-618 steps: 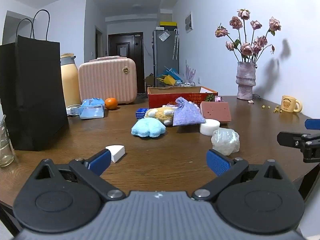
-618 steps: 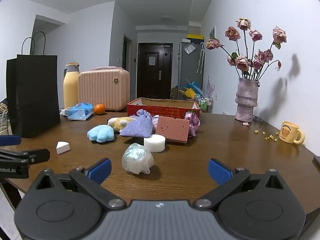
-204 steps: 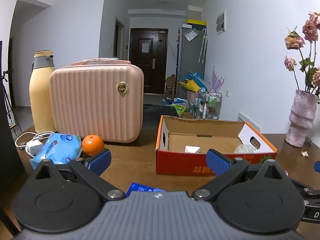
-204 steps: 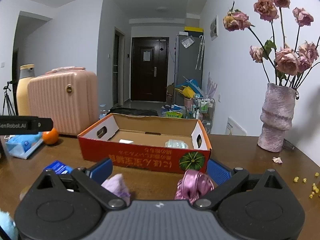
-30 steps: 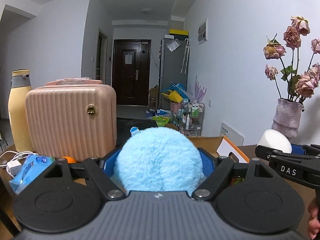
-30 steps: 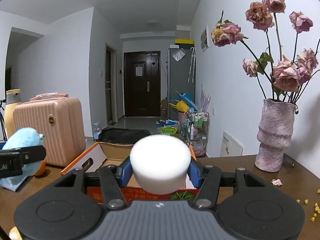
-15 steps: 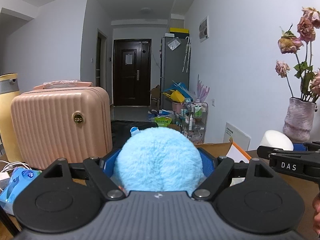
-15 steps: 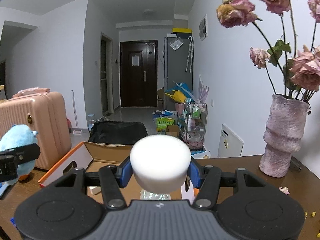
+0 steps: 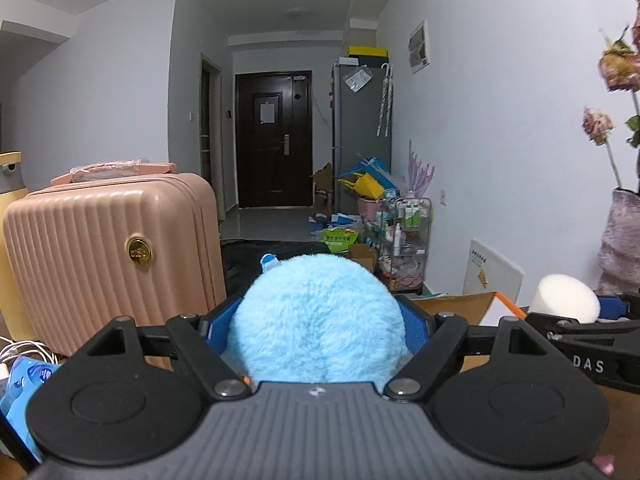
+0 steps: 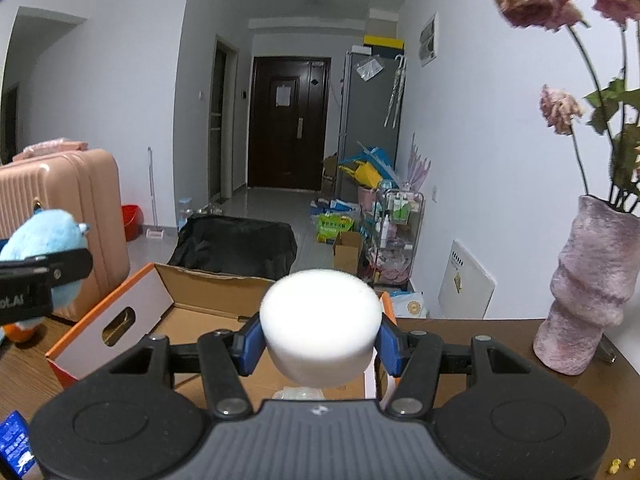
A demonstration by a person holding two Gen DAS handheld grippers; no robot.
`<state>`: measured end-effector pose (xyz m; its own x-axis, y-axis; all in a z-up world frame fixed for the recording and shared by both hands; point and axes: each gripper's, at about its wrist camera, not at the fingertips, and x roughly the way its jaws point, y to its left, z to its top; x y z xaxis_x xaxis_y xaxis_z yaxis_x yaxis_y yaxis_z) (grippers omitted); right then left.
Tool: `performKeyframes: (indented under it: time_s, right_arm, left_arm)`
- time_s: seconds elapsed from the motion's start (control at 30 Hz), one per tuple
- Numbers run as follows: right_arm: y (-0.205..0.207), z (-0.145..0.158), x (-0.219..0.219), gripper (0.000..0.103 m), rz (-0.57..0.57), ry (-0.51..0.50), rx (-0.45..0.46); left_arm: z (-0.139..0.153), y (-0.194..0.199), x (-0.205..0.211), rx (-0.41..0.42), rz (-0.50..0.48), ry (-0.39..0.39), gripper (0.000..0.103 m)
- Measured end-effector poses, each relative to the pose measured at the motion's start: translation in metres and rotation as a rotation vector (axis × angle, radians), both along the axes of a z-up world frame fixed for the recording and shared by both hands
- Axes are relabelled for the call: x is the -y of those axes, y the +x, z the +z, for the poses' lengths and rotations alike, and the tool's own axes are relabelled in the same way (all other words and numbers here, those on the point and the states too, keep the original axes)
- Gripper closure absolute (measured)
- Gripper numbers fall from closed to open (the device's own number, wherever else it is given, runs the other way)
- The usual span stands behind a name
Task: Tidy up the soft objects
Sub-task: 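Open the right tool over the box dropping the round sponge while the left tool releases the blue plush inside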
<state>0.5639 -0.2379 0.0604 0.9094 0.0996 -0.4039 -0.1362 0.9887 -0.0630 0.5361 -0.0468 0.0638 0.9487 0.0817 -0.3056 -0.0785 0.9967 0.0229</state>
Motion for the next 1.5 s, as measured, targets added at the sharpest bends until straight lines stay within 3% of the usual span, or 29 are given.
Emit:
performKeyframes:
  time_s: [0.27, 0.6, 1.0, 1.03, 1.1, 1.13, 1.2, 1.5]
  right_arm:
    - [0.03, -0.018, -0.008, 0.047, -0.011, -0.027, -0.068]
    - [0.042, -0.039, -0.009, 0.047, -0.037, -0.005, -0.054]
    - [0.05, -0.05, -0.011, 0.045, -0.058, -0.024, -0.063]
    - [0.05, -0.05, -0.011, 0.043, -0.058, -0.025, -0.065]
    - [0.05, -0.051, -0.011, 0.02, -0.064, -0.031, -0.071]
    - [0.05, -0.051, -0.011, 0.014, -0.069, -0.033, -0.072]
    - [0.048, -0.052, -0.01, 0.005, -0.083, -0.027, -0.061]
    - [0.048, -0.051, -0.002, 0.002, -0.105, 0.003, -0.059]
  left_arm:
    - [-0.014, 0.032, -0.004, -0.055, 0.033, 0.015, 0.021]
    - [-0.044, 0.051, 0.003, -0.097, 0.084, 0.068, 0.021]
    - [-0.048, 0.053, -0.004, -0.106, 0.078, 0.038, 0.019]
    - [-0.048, 0.054, -0.004, -0.106, 0.077, 0.032, 0.017]
    - [-0.045, 0.054, -0.007, -0.1, 0.082, 0.021, 0.011]
    - [-0.044, 0.053, -0.008, -0.09, 0.089, 0.018, 0.002]
    - [-0.043, 0.051, -0.009, -0.067, 0.107, 0.018, 0.0]
    - [-0.046, 0.051, -0.008, -0.084, 0.114, 0.021, 0.0]
